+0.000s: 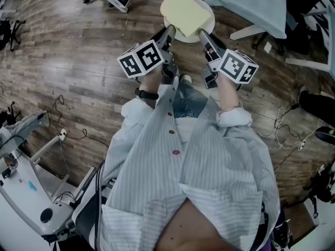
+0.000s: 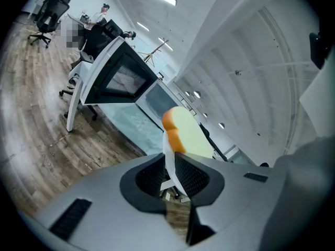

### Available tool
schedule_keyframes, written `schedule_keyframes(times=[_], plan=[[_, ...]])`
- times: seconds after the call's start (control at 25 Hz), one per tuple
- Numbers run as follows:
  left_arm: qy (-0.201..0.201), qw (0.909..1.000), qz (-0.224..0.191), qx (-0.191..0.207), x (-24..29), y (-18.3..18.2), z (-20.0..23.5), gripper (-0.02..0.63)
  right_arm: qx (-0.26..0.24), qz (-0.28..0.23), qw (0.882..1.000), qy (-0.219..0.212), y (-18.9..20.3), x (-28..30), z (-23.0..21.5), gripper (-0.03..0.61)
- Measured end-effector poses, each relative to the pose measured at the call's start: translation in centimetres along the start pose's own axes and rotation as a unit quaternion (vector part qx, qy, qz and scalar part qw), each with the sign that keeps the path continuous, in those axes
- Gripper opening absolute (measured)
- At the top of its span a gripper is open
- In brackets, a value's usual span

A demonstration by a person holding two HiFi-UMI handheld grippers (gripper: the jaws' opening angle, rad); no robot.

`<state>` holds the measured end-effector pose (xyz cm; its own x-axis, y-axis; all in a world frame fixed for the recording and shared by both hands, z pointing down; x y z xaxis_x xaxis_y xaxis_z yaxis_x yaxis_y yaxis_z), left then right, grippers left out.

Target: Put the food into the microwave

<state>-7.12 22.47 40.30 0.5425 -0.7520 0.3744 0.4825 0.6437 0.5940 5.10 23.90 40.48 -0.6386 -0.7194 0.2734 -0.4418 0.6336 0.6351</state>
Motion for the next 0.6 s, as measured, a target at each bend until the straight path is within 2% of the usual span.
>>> schedule_keyframes(times=[0.6], plan=[[0.028,0.9988,0.033,0.022,7.3,-8.1,3.0,0.057,0.013,-0.037,0.999,0.027,-5.3,8.6,-1.4,0.08]])
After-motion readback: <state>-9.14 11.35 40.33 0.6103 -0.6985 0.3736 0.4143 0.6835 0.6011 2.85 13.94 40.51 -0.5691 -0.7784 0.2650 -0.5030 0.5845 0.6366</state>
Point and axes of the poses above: the fingertips, and each gripper's own axes: x forward along the fingers, z to its left, y out of its underside, the point moved 1 cm from there along -x, backward along the fingers, and after that the axes turned 3 degrees about -y, right-handed, at the moved point
